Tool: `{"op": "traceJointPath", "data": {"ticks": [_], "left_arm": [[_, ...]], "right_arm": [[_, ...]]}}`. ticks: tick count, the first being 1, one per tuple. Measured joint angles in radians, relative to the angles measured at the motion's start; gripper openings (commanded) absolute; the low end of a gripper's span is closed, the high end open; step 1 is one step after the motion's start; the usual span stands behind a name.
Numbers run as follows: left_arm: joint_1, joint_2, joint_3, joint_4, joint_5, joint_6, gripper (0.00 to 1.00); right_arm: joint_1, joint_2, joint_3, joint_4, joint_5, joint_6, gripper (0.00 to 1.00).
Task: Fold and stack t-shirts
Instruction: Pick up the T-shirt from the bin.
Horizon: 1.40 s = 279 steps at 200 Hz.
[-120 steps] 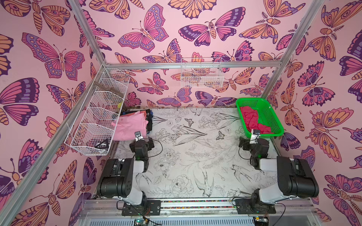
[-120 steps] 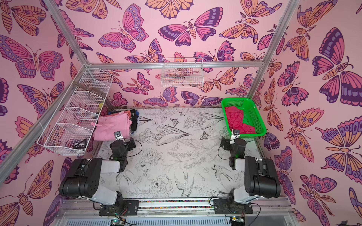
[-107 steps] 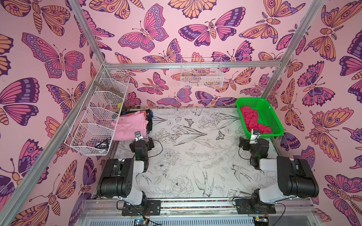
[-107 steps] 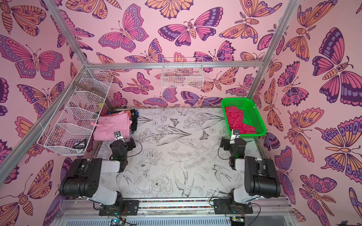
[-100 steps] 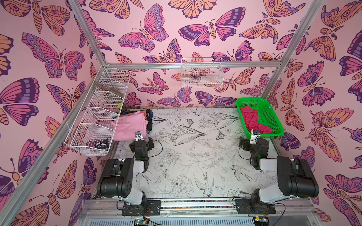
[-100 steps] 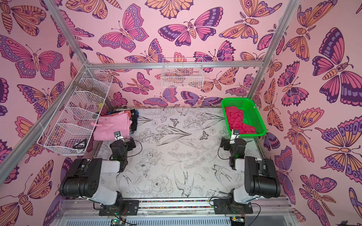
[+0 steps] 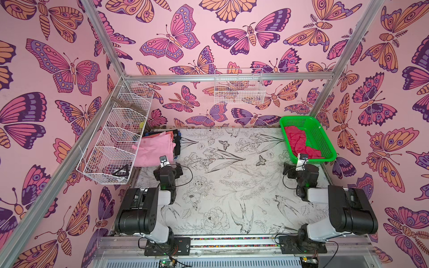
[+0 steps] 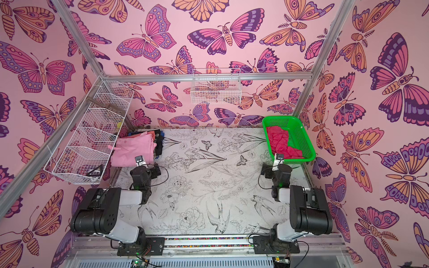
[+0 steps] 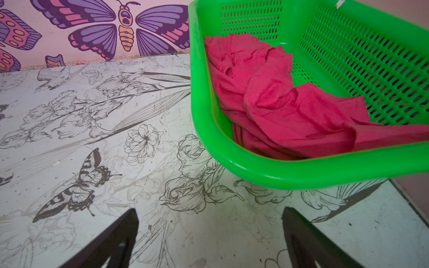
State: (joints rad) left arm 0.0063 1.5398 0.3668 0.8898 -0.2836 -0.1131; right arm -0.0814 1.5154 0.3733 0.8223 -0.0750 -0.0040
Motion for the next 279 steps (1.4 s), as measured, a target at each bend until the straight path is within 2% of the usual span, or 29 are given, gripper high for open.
{"op": "traceJointPath", "data": {"ticks": [165, 180, 202, 249, 279], "left_arm": [[0.000, -0.003, 0.000, -0.002, -0.001, 0.000, 1.00], [0.001, -0.036, 0.001, -0.035, -0.002, -0.003, 1.00], [0.002, -0.135, 0.021, -0.143, -0.022, -0.005, 1.00], [-0.003, -0.327, 0.095, -0.338, -0.060, -0.049, 1.00], [-0.022, -0.361, 0.130, -0.464, -0.084, -0.077, 1.00]], "right_arm": [[0.001, -0.005, 0.003, -0.011, 0.016, 0.005, 0.99], [0.001, -0.050, 0.050, -0.141, 0.032, 0.008, 0.99], [0.005, -0.124, 0.203, -0.401, 0.050, 0.021, 0.99], [0.032, -0.291, 0.320, -0.660, 0.147, 0.104, 0.99], [0.033, -0.312, 0.431, -0.827, 0.166, 0.150, 0.99]]}}
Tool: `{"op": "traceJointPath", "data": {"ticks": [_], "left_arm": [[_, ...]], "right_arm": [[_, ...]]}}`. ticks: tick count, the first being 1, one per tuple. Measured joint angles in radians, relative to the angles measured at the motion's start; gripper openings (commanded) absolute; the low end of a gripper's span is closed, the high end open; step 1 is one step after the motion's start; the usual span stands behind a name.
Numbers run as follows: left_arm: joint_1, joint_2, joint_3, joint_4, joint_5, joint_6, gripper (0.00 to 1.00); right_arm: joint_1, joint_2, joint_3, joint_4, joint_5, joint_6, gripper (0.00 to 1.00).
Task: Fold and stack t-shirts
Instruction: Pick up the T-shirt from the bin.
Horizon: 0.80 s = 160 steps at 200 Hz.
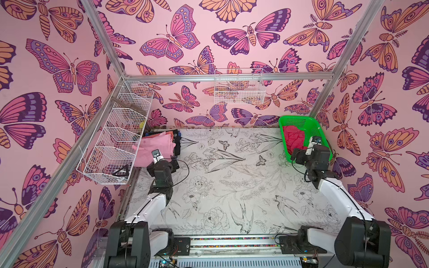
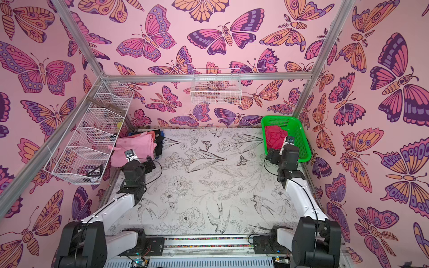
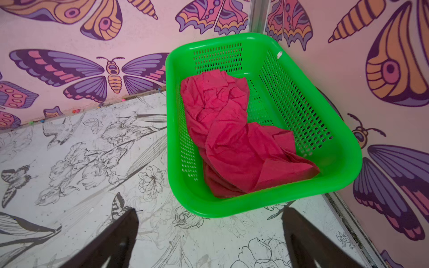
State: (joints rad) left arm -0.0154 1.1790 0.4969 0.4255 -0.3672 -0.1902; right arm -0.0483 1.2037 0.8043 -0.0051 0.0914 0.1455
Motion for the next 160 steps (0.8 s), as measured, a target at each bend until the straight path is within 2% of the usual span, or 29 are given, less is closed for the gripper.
{"op": "traceJointPath", "data": {"ticks": [45, 93, 124, 160], "left_arm": [[-0.039, 0.001, 0.097, -0.141, -0.008, -0.034, 1.00], [-0.063, -0.031, 0.097, -0.192, -0.023, -0.039, 1.00], [-0.071, -0.039, 0.098, -0.196, -0.022, -0.060, 1.00], [-0.089, -0.042, 0.111, -0.227, -0.023, -0.106, 1.00]], "right_arm": [[0.027, -0.006, 0.142, -0.224, 0.104, 0.139, 0.99], [0.045, 0.008, 0.181, -0.265, 0.073, 0.145, 0.99], [0.052, 0.105, 0.227, -0.323, 0.051, 0.142, 0.99], [0.052, 0.176, 0.323, -0.362, 0.105, 0.141, 0.99]]}}
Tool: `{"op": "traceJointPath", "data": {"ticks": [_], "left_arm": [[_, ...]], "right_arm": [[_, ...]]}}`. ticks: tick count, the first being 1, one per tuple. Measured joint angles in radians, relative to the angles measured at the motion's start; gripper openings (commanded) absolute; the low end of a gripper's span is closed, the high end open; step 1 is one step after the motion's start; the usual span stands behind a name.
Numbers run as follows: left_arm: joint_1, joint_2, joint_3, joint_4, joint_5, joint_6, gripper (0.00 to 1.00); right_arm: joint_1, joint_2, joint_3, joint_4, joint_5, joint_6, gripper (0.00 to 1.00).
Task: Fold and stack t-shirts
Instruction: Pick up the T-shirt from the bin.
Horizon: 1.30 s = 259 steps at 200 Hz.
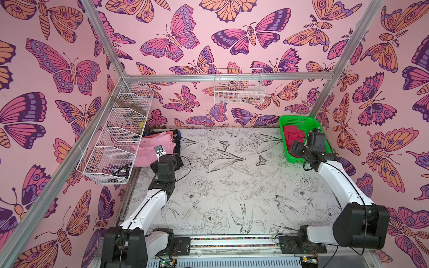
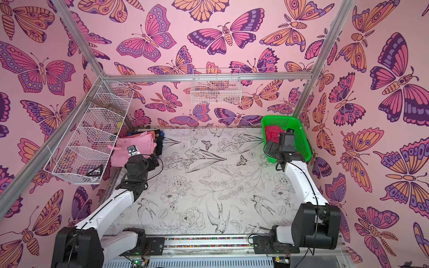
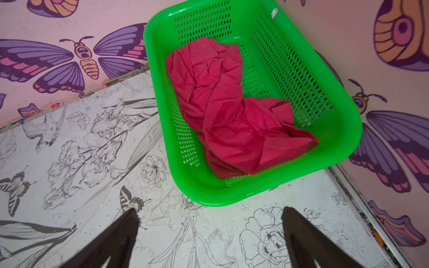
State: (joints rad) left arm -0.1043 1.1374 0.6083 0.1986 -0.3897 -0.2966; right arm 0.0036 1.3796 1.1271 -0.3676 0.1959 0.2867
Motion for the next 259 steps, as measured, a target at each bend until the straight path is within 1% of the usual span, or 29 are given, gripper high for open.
{"op": "traceJointPath", "data": {"ticks": [47, 80, 113, 141, 183, 214, 240, 259], "left_arm": [[-0.077, -0.077, -0.011, -0.030, -0.077, -0.071, 1.00], [-0.114, -0.082, -0.011, -0.100, -0.106, -0.121, 1.00], [-0.147, -0.088, -0.011, -0.171, -0.129, -0.158, 1.00], [-0.181, -0.123, -0.011, -0.213, -0.159, -0.168, 1.00], [-0.211, -0.150, -0.009, -0.250, -0.198, -0.177, 1.00], [-0.229, -0.149, -0.006, -0.266, -0.221, -0.177, 1.00], [-0.240, -0.149, -0.005, -0.281, -0.238, -0.176, 1.00], [-0.247, -0.149, -0.005, -0.284, -0.248, -0.175, 1.00]], "right_arm": [[0.001, 0.137, 0.216, -0.015, 0.117, -0.025, 0.99], [0.001, 0.241, 0.296, -0.019, 0.189, -0.030, 0.99], [0.001, 0.361, 0.361, -0.022, 0.247, -0.042, 0.94], [0.001, 0.459, 0.420, -0.022, 0.286, -0.058, 0.92], [0.000, 0.588, 0.560, -0.066, 0.327, -0.060, 0.87], [-0.004, 0.653, 0.652, -0.119, 0.341, -0.047, 0.85], [-0.017, 0.713, 0.747, -0.183, 0.341, -0.015, 0.80], [-0.035, 0.744, 0.785, -0.220, 0.327, 0.019, 0.80]]}}
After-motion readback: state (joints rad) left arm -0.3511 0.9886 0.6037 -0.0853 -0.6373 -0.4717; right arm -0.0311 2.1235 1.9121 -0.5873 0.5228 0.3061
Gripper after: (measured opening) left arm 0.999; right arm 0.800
